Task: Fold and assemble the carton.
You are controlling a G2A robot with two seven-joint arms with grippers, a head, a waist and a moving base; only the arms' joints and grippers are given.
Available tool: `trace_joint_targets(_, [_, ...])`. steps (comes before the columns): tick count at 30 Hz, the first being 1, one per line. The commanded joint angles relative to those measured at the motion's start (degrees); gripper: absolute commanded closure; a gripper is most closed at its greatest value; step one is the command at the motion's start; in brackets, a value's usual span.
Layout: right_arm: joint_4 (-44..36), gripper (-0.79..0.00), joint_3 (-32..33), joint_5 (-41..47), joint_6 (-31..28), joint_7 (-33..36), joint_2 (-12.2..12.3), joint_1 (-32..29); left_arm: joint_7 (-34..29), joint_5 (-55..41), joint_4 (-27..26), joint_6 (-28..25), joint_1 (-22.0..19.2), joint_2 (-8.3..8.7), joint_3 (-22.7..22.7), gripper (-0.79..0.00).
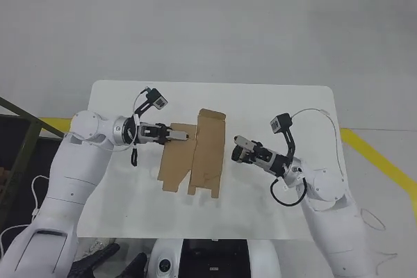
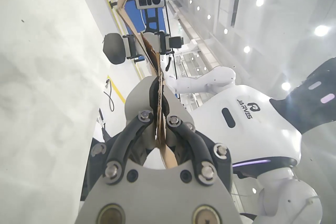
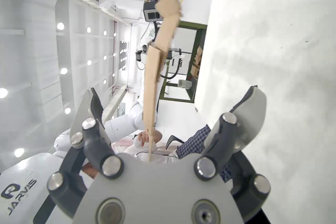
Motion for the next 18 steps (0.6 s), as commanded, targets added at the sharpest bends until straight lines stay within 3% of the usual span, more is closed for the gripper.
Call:
trace_joint_targets(1, [2.01,-0.785,-0.93,2.13,-0.78,1.31,-0.09,1.51,0.00,-0.74,-0.07,0.00,-0.21,0.45,1.30,0.000])
trace_joint_targets(3, [4.01,-0.773,-1.75,3.15,-1.18,2.43,-0.12,2.94,0.00,-0.76,-0.13,-0.01,-0.63,0.90,2.42,0.000])
trace_joint_targets(8, [7.19,-0.619,-3.64,3.74,-1.51,4.46,-0.10,5.63,0.00,-1.67,-0.47,-0.01,-1.57,1.82,5.07,0.000])
trace_joint_targets(11, [8.23,-0.357,-4.52,4.34,-1.94,5.40,-0.07,6.73,0.00,-1.68,-0.48,-0.01,-2.22,2.37,6.19,0.000])
trace_joint_targets(13, [8.62,-0.252,-5.09,4.24,-2.08,6.34,-0.01,7.38,0.00,-1.42,-0.37,-0.02,-2.64,2.70,6.68,0.000])
trace_joint_targets(16, [8.73,-0.012,-6.11,3.73,-2.28,7.99,0.12,8.07,0.16,-0.42,-0.27,-0.18,-3.18,3.08,6.93,0.000])
trace_joint_targets(18, [8.71,0.000,-6.58,3.32,-2.53,8.49,0.21,8.35,1.12,1.13,-0.50,-1.14,-3.39,3.30,7.16,0.000])
